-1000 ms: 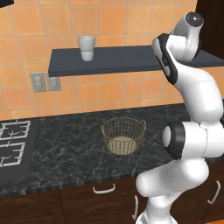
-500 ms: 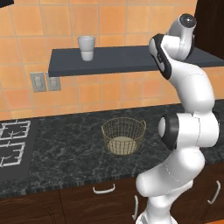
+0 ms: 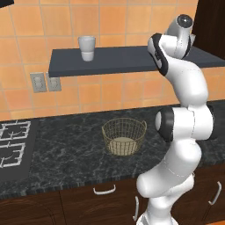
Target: Open the cabinet, pick up the bread from the cabinet and place it in the basket. Then move the basket to the dining counter.
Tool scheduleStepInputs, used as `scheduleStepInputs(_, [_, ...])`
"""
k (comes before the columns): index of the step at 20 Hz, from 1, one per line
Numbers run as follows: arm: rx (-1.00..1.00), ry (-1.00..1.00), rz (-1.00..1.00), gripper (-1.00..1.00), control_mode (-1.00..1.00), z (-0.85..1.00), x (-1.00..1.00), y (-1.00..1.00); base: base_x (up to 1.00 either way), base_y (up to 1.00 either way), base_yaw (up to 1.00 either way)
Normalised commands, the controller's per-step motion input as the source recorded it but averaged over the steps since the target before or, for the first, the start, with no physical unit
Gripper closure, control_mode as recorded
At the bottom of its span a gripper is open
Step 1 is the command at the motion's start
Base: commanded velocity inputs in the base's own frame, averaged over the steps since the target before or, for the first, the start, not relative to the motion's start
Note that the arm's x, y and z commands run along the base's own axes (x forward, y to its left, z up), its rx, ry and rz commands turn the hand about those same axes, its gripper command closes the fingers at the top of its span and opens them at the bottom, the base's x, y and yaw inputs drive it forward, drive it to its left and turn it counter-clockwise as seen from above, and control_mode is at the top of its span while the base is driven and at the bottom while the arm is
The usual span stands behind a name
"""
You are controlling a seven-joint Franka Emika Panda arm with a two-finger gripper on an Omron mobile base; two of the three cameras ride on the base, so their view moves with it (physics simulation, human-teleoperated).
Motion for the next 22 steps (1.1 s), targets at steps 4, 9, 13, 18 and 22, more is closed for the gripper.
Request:
scheduleStepInputs(4, [0.00, 0.01, 0.00, -1.00, -1.00, -0.10, 0.30, 0.00, 0.00, 0.00, 0.00])
scheduleStepInputs(9, [0.00, 0.00, 0.00, -1.00, -1.00, -0.11, 0.24, -0.01, 0.00, 0.00, 0.00])
scheduleStepInputs(13, [0.00, 0.00, 0.00, -1.00, -1.00, -0.09, 0.24, -0.02, 0.00, 0.00, 0.00])
scheduleStepInputs(18, [0.00, 0.01, 0.05, -1.00, -1.00, -0.12, 0.28, -0.02, 0.00, 0.00, 0.00])
scheduleStepInputs(22, [0.00, 0.01, 0.14, -1.00, -1.00, -0.19, 0.29, -0.06, 0.00, 0.00, 0.00])
